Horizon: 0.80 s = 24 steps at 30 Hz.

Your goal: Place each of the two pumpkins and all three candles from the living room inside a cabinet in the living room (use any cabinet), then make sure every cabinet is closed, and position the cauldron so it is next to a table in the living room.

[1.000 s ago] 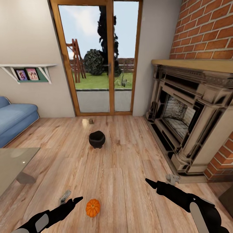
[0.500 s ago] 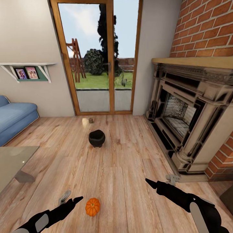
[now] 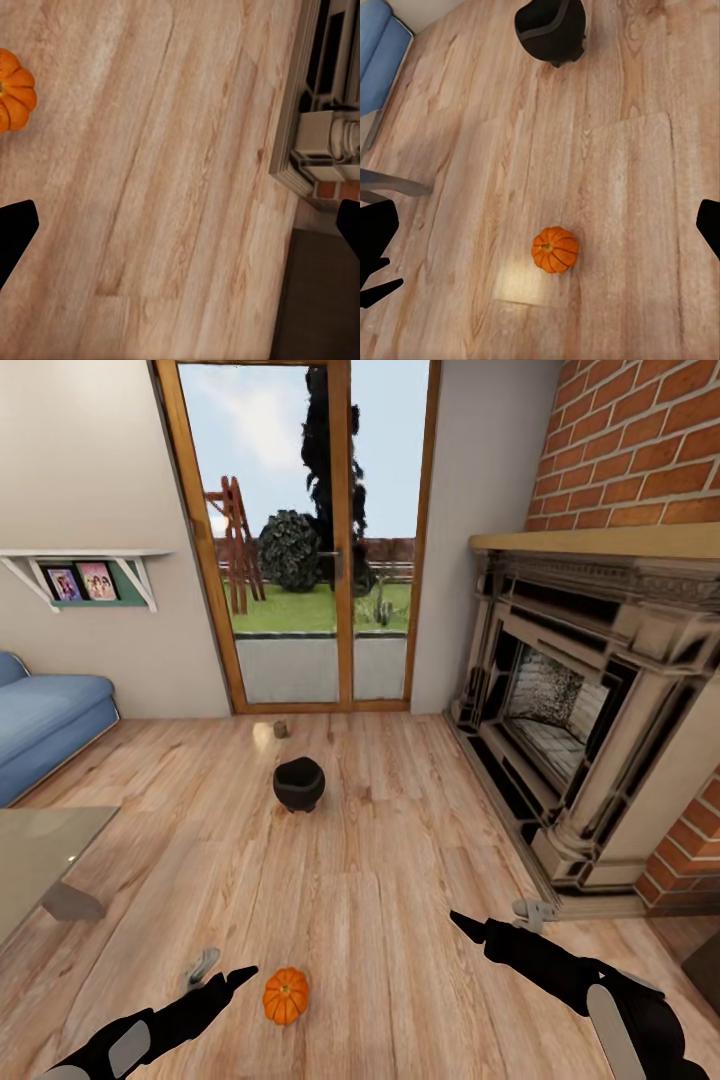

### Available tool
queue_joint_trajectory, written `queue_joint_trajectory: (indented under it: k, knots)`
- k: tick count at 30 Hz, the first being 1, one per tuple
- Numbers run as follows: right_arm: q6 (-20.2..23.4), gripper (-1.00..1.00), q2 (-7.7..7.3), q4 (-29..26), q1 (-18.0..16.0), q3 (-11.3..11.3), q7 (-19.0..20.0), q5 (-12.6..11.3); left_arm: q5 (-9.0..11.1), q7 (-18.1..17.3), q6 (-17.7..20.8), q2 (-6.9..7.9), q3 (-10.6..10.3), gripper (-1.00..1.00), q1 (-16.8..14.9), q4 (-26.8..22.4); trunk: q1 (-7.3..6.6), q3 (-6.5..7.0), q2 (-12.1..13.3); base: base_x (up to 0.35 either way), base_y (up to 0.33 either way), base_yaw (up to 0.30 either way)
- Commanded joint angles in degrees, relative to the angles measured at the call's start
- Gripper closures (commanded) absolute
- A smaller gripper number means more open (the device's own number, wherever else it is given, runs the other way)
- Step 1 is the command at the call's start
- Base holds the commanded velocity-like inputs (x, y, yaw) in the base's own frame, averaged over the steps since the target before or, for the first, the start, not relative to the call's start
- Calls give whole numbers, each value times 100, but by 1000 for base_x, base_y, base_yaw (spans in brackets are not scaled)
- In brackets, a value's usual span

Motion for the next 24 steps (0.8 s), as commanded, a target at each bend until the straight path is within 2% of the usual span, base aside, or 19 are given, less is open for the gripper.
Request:
queue_joint_trajectory:
  k: [1,24]
  knots:
    - [35,-100,0,-4,-3,-9,19,-6,-4,-17,57,-1,47,-100,-2,0,22,-24,-44,0,0,0]
    - [41,-100,-8,-1,-5,-9,19,-7,-4,-25,48,-1,50,-100,-1,-6,527,-437,-967,0,0,0]
